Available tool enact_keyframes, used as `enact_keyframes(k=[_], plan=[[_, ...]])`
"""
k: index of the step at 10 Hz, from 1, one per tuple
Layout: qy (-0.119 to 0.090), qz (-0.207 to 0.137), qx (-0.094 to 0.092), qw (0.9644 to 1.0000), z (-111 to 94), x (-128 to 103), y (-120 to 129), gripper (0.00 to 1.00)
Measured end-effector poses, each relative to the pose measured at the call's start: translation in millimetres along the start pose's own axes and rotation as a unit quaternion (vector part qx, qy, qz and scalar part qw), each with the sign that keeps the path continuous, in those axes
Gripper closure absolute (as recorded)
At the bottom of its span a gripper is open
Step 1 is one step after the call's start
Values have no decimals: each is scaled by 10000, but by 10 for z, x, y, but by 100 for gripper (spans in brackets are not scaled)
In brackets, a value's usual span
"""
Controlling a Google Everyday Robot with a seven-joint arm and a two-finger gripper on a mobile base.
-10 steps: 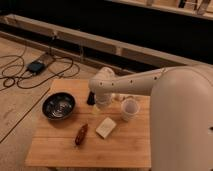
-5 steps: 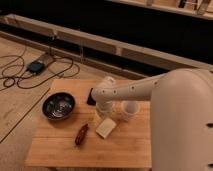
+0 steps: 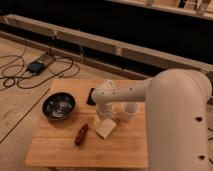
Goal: Place the white sponge in the ceramic bowl
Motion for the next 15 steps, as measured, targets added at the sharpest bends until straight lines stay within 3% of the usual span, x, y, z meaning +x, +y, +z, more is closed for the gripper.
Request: enact_keyframes(k=[5,7,13,15], plan=[[-286,-22,-10,9996,94,-120,14,21],[-360,-83,-29,9993,102,-151,-7,36],[-359,-276,-18,9990,59,-158,-20,95],[-328,-384,-24,9987,-28,-153,-39,100]])
